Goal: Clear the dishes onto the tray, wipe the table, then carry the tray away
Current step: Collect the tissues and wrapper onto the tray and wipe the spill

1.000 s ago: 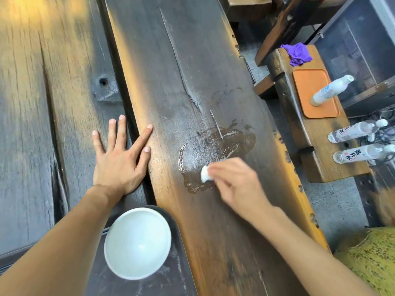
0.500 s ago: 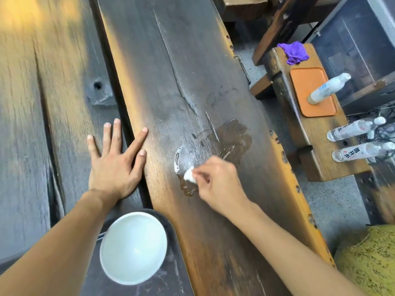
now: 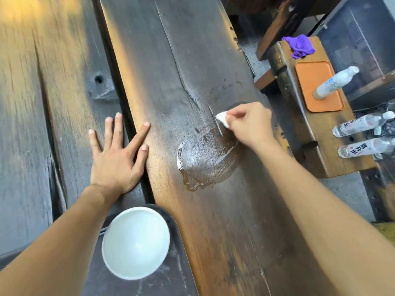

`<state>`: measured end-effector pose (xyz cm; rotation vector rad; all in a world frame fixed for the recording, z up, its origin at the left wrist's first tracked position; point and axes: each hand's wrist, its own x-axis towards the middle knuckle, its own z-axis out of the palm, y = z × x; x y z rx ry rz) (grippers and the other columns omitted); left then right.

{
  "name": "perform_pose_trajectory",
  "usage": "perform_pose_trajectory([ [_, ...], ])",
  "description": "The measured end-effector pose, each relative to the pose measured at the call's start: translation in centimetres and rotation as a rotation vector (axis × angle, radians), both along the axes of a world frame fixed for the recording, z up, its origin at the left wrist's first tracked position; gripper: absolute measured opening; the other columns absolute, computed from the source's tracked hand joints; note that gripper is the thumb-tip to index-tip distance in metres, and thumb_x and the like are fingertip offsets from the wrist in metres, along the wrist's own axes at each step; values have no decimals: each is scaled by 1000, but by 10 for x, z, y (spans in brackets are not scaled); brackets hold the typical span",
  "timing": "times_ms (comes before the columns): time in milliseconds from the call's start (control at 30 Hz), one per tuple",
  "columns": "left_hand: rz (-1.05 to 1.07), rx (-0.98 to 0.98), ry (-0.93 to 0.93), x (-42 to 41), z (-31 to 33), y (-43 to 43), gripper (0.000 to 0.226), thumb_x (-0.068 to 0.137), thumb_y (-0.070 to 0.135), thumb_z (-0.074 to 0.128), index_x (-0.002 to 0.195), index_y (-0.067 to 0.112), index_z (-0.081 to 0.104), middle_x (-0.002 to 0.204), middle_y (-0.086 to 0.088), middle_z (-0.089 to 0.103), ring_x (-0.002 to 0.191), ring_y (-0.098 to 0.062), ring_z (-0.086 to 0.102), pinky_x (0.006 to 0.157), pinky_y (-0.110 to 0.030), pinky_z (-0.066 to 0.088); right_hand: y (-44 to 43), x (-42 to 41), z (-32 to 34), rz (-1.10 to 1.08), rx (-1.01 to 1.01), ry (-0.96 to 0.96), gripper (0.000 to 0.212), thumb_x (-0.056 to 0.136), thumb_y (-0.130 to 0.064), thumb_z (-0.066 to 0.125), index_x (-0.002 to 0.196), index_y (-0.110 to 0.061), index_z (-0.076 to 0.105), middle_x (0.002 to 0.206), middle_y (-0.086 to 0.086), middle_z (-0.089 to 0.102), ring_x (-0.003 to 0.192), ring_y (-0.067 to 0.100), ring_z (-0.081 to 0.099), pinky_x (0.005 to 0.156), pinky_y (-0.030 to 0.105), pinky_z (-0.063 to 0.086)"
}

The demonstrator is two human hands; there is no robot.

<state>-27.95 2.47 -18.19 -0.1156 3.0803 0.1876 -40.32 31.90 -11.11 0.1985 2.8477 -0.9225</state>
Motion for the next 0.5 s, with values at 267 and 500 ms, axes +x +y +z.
perform_pose_trajectory([
  [267,-7,4,11,0,-1,0,56,105,55,17,161,51,12,171,-19,8,158,-37,1,120,-68,1,-7,87,9,365,-192,-287,10,79,-23,74,83,-31,80,70,-14,74,73,1,69,75,25,56],
  [500,-1,6,-2,-1,0,1,56,105,54,18,160,52,11,171,-19,7,158,-37,0,120,-68,0,26,46,5,-69,76,-4,9,77,-26,70,77,-29,79,73,-6,75,81,18,71,80,23,52],
])
